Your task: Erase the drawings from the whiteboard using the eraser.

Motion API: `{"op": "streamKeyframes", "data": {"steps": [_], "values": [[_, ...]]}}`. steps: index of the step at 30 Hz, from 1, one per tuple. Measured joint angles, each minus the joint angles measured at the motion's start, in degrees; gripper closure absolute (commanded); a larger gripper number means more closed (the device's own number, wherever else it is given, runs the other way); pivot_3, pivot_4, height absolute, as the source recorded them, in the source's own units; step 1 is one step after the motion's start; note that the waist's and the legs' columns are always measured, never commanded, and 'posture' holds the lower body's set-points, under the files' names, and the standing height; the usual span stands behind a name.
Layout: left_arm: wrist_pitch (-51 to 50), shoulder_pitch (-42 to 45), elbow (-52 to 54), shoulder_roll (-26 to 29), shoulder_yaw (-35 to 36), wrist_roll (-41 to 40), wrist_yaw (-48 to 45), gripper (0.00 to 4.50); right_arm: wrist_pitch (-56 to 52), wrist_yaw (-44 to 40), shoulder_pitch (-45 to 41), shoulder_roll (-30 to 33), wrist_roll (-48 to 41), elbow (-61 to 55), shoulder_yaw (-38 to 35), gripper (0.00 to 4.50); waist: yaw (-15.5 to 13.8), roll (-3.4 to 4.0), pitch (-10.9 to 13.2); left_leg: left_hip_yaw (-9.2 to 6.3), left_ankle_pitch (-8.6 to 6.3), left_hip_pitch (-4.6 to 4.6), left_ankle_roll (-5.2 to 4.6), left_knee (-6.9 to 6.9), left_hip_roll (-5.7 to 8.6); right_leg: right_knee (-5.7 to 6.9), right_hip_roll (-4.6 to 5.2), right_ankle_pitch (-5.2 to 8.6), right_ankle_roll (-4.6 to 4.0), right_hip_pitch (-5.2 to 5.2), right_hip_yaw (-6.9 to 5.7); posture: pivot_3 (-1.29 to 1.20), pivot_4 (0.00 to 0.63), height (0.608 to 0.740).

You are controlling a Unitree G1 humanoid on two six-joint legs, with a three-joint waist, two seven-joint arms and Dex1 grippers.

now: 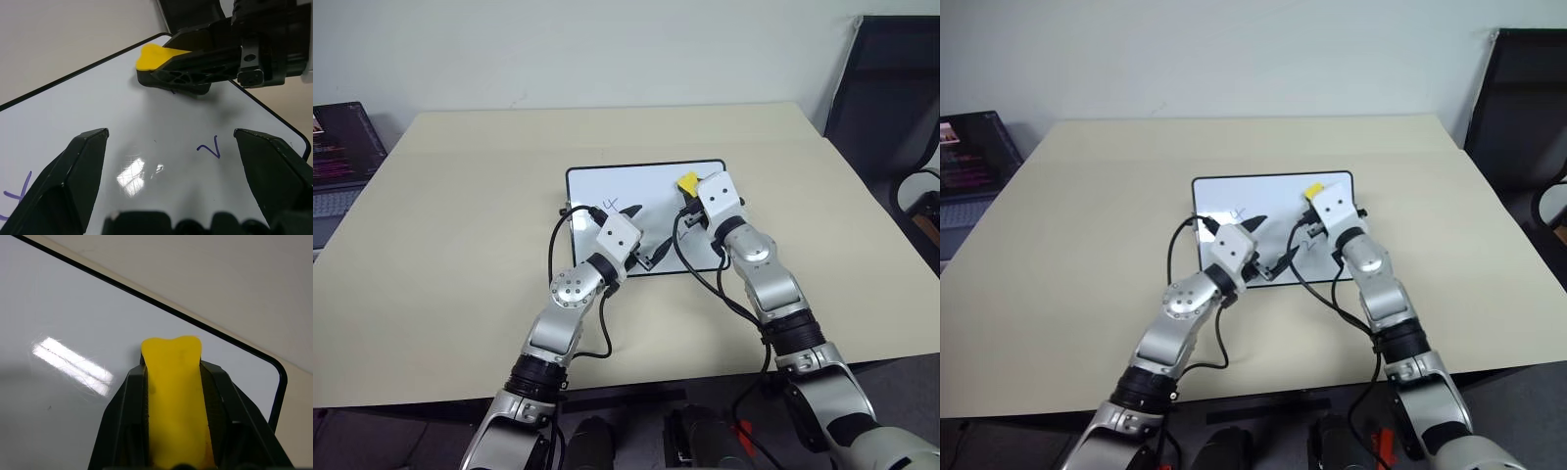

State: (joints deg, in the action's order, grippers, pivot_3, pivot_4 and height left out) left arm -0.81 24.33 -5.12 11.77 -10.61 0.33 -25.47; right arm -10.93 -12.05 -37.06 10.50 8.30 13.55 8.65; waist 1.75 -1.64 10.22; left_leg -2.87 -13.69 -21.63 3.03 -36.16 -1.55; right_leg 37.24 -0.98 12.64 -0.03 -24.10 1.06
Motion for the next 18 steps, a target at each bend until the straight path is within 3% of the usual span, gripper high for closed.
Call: {"op": "streamKeyframes", "data": {"steps": [9, 18], "values": [[0.0, 0.0, 0.0, 0.6, 0.3, 0.0, 0.0, 0.00, -2.9, -1.5, 5.2, 1.3, 0.0, -5.6, 0.0, 3.37, 0.0, -0.01, 0.0, 0.02, 0.00, 0.14, 0.00, -0.03, 0.01, 0.03, 0.00, 0.00, 0.00, 0.10, 0.02, 0.00, 0.150, 0.740], [0.0, 0.1, 0.0, 0.2, 0.3, 0.0, -0.1, 0.00, -4.0, -1.5, 5.1, 1.7, -0.1, -6.3, 0.0, 3.37, 0.0, -0.01, 0.0, 0.02, 0.00, 0.13, 0.00, -0.04, 0.02, 0.02, 0.00, 0.00, 0.01, 0.10, 0.01, 0.00, 0.150, 0.740]]}}
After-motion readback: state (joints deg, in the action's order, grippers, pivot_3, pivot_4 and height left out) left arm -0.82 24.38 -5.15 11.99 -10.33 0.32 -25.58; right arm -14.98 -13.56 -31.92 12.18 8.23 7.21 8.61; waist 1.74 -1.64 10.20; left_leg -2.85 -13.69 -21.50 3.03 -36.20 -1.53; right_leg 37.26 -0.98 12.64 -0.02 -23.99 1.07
